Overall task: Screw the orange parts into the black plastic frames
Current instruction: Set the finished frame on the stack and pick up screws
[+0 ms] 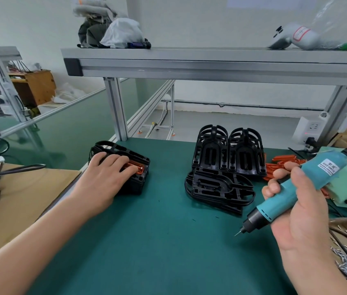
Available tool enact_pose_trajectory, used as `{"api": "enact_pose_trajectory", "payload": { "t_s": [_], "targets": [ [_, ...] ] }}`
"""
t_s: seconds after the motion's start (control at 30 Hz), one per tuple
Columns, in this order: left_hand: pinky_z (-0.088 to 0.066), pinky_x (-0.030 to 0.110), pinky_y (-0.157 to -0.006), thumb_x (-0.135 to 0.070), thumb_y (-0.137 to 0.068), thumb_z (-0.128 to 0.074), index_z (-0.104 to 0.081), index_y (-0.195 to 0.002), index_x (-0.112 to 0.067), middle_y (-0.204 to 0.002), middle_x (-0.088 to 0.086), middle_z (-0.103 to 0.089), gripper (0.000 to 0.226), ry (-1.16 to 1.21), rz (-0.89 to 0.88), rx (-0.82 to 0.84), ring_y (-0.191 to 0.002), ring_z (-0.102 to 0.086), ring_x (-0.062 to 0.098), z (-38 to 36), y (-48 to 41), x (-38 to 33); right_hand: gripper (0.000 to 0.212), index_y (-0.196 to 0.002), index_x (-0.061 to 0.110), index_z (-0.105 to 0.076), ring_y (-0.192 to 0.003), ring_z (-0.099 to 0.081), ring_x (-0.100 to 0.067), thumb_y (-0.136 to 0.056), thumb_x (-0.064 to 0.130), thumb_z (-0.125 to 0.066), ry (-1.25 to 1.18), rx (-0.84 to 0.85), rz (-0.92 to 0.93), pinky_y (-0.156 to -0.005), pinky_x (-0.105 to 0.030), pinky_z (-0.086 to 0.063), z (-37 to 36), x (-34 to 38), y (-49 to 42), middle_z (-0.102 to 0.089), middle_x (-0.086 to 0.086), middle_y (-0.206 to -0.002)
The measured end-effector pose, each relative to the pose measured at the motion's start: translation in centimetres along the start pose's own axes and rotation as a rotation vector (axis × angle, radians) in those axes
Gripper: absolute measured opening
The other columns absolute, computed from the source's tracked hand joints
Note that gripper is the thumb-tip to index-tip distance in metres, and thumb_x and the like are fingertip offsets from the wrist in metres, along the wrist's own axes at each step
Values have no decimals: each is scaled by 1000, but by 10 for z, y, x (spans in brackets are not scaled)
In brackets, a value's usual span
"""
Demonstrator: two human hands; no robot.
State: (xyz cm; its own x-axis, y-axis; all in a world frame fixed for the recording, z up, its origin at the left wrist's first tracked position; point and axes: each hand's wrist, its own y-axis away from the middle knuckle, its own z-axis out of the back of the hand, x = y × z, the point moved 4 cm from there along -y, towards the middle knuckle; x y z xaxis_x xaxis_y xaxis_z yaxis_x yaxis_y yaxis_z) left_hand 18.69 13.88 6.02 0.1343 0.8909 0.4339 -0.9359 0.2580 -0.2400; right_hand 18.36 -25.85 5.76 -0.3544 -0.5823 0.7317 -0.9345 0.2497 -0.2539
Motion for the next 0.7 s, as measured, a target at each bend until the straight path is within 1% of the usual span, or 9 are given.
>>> {"api": "enact_pose_trajectory", "payload": {
  "t_s": [0.13,0.3,0.5,0.57,0.7],
  "targets": [
    [-35,54,-111,-1,-59,-78,-63,-134,-29,-137,5,-60,82,6,10,-3,-127,-56,32,-6,-14,9,4,-109,19,-61,-66,-52,-14,-107,21,-58,-4,-3,0,-64,-24,-50,-1,1,0,-62,-1,-90],
    [-25,51,-117,-8,-70,-75,-54,-142,-35,-146,0,-53,80,35,53,8,-139,-46,27,-10,-33,14,6,-111,19,-61,-66,-54,-14,-106,22,-60,-3,-5,-8,-64,-24,-52,-1,0,1,-63,-1,-91],
    [-18,57,-120,-3,-67,-77,-58,-139,-32,-145,4,-55,80,18,78,-22,-144,-42,32,-17,-38,13,5,-110,19,-62,-66,-55,-14,-106,21,-60,-15,-13,-11,-65,-25,-52,0,1,1,-63,-1,-91],
    [-13,59,-122,-2,-67,-76,-55,-145,-30,-151,6,-51,85,17,88,-36,-148,-37,34,-18,-36,11,6,-110,19,-62,-66,-55,-14,-105,21,-61,-19,-12,-10,-65,-25,-52,0,1,0,-64,-1,-91],
    [-6,58,-124,-1,-66,-75,-41,-158,-28,-163,10,-38,102,40,118,-69,-156,-24,35,-16,-30,4,8,-111,18,-62,-67,-55,-15,-104,22,-63,-18,-12,-10,-65,-25,-52,0,1,1,-64,-2,-92]
  ]
}}
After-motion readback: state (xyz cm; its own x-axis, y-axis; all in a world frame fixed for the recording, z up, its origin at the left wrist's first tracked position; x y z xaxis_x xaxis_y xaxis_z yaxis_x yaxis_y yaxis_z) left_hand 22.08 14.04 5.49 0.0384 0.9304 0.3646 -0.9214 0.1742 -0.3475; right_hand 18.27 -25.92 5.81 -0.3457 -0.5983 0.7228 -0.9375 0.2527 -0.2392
